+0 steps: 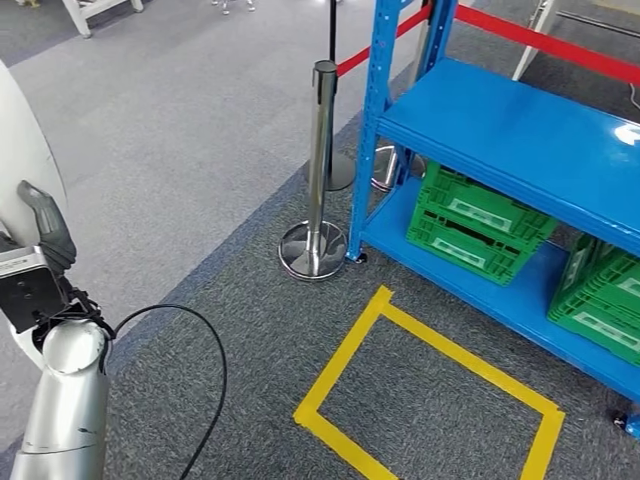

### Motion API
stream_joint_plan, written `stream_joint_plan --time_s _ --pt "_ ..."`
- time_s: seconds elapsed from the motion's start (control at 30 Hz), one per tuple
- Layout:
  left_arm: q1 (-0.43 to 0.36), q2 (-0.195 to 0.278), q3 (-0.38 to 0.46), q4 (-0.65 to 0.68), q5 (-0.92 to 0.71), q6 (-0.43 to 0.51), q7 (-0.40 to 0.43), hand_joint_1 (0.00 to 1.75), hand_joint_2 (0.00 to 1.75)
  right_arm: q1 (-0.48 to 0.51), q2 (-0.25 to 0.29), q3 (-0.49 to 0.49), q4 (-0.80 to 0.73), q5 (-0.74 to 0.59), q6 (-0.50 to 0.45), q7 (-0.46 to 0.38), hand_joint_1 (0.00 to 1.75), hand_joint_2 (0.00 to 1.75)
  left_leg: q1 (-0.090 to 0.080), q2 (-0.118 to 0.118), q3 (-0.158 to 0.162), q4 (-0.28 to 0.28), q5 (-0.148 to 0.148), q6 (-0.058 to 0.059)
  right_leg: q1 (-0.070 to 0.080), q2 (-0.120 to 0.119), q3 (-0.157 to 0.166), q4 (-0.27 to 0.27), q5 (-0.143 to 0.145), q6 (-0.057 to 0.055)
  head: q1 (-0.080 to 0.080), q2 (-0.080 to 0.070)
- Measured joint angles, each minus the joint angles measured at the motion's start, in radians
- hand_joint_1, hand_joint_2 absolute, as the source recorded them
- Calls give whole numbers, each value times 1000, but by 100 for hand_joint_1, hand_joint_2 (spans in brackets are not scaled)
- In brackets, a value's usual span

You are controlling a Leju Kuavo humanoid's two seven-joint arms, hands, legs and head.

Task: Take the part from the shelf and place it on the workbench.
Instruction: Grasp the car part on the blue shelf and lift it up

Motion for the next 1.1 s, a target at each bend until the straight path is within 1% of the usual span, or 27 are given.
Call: stream_joint_plan --time_s 0.03,0.07,0.1,0.13,0.17,0.2,0.23,0.27,0.3,0.33,0.37,0.4,0.43,0.47,0.5,0.53,0.57,0.6,0.63,0.67,0.7,0.73,0.8,0.83,0.87,1.03,1.1 --pt "-1 0 0 0 0 -1 0 175 175 -1 0 0 0 0 1 0 0 0 4 -11 1 -4 4 5 -2 31 -15 33 -23 3 2 0" --pt "-2 -1 -1 0 1 -3 0 175 175 -1 0 0 0 0 3 -1 0 0 8 -23 1 -7 7 10 -5 67 -42 88 -55 6 4 0" --pt "-3 -1 -2 0 4 -5 0 175 175 0 -1 0 0 -1 5 -1 0 0 9 -36 -1 -7 8 12 -5 87 -76 160 -87 7 6 0" --pt "-2 -1 -3 0 6 -7 0 175 175 1 -1 0 0 -1 8 -1 0 0 9 -48 -1 -7 8 13 -5 95 -110 228 -112 9 8 0" --pt "-2 -1 -3 0 8 -8 0 175 175 2 -1 0 0 -1 10 -1 0 0 9 -62 -2 -6 9 13 -5 98 -134 272 -120 10 8 0" --pt "-1 0 -3 0 10 -10 0 175 175 2 -2 0 0 -2 12 -1 0 0 10 -76 -2 -5 9 13 -6 99 -140 279 -107 11 8 0" --pt "-1 0 -3 0 11 -10 0 175 175 2 -2 0 0 -2 13 -1 0 0 11 -91 -1 -3 8 12 -7 102 -126 241 -75 12 8 0" --pt "-1 0 -3 0 11 -11 0 175 175 2 -2 0 0 -3 14 -1 0 0 13 -106 -2 1 7 9 -10 114 -96 172 -32 13 8 0" --pt "-2 0 -3 0 12 -12 0 175 175 1 -3 0 0 -3 15 -1 0 0 14 -120 -4 6 5 5 -13 137 -65 104 -3 14 8 0" --pt "-2 0 -3 0 12 -12 0 175 175 2 -3 0 0 -3 15 -1 0 0 15 -133 -9 14 4 -1 -16 159 -37 48 15 13 8 0" --pt "-3 0 -3 0 13 -12 0 175 175 3 -3 0 0 -3 17 0 0 0 17 -145 -15 19 4 -8 -18 175 -21 18 19 12 8 0" --pt "-3 1 -3 0 13 -13 0 175 175 3 -3 0 0 -4 18 0 0 0 18 -156 -21 21 7 -14 -17 180 -16 13 14 9 7 0" --pt "-2 2 -3 0 14 -14 0 175 175 3 -4 0 0 -4 19 1 0 0 19 -168 -26 23 10 -20 -16 171 -13 11 15 4 7 0" --pt "-1 3 -3 0 14 -14 0 175 175 3 -4 0 0 -4 21 1 0 0 20 -168 -29 23 11 -25 -16 159 -12 11 17 -1 7 0" --pt "-1 5 -3 0 14 -14 0 175 175 3 -4 0 0 -5 21 1 0 0 18 -151 -34 33 4 -30 -17 147 -11 9 18 -8 4 0" --pt "-2 7 -3 0 14 -15 0 175 175 2 -4 0 0 -5 22 1 0 0 16 -124 -46 59 -12 -35 -17 134 -9 7 20 -15 1 0" --pt "-3 8 -3 0 14 -15 0 175 175 3 -4 0 0 -5 23 1 0 0 15 -91 -66 104 -38 -39 -16 120 -8 5 20 -21 -2 0" --pt "-4 8 -3 0 14 -15 0 175 175 4 -4 0 0 -5 23 1 0 0 14 -65 -94 169 -70 -43 -14 106 -8 5 19 -25 -5 0" --pt "-3 8 -3 0 14 -15 0 175 175 5 -5 0 0 -5 23 1 0 0 16 -55 -125 237 -98 -45 -12 91 -7 5 17 -27 -5 0" --pt "-2 8 -4 0 14 -16 0 175 175 6 -5 0 0 -5 23 1 0 0 17 -52 -148 288 -114 -46 -11 76 -7 5 16 -29 -5 0" --pt "-1 9 -4 0 14 -16 0 175 175 7 -6 0 0 -5 24 2 0 0 17 -51 -155 306 -111 -45 -9 62 -6 5 15 -30 -6 0" --pt "0 9 -4 0 14 -17 0 175 175 6 -6 0 0 -5 24 2 0 0 16 -48 -143 285 -90 -41 -7 48 -4 5 13 -31 -6 0" --pt "-1 10 -3 0 14 -17 0 175 175 5 -6 0 0 -5 25 2 0 0 11 -35 -84 170 -25 -29 -3 26 2 5 9 -31 -6 0" --pt "-1 10 -3 0 14 -17 0 175 175 4 -6 0 0 -5 25 2 0 0 9 -29 -61 125 -4 -24 -3 20 4 5 7 -31 -6 0" --pt "-1 10 -3 0 14 -17 0 175 175 4 -6 0 0 -5 25 2 0 0 7 -24 -48 100 7 -21 -2 17 5 5 6 -31 -6 0" --pt "-1 10 -3 0 14 -17 0 175 175 4 -6 0 0 -5 25 2 0 0 7 -23 -47 97 9 -21 -2 17 5 5 6 -31 -6 0" --pt "-2 10 -3 0 14 -17 0 175 175 4 -6 0 0 -5 25 2 0 0 4 -13 -39 81 12 -18 -2 15 6 5 6 -31 -6 0"
